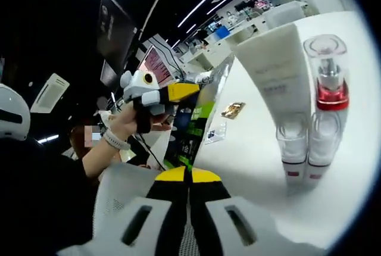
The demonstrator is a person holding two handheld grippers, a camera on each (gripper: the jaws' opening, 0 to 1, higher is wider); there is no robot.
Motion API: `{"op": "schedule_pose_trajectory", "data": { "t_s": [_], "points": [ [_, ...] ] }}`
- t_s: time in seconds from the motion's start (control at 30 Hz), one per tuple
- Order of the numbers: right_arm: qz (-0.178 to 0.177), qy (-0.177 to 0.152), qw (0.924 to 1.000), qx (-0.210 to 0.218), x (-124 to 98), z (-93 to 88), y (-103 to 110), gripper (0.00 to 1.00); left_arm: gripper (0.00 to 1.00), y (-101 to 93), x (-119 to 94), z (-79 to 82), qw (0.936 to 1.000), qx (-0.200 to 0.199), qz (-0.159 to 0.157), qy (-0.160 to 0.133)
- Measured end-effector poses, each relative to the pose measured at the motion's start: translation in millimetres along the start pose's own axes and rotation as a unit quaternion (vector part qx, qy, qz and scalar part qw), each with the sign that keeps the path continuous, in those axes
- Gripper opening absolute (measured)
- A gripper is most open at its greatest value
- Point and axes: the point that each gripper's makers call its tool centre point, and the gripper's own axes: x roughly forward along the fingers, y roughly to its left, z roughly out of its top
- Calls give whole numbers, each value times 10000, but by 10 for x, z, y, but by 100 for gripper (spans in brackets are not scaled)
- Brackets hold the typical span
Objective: Arrange the skincare products in the storage area until every visible bottle or jar stands upright without overlapping.
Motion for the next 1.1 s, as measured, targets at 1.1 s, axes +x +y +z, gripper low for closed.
{"op": "schedule_pose_trajectory", "data": {
  "t_s": [1.1],
  "points": [
    [-1651, 1219, 9783, -292, 75, -326, -598, 1, 0, 518, 356, -543, 9772, 783, 1063, 1664]
  ]
}}
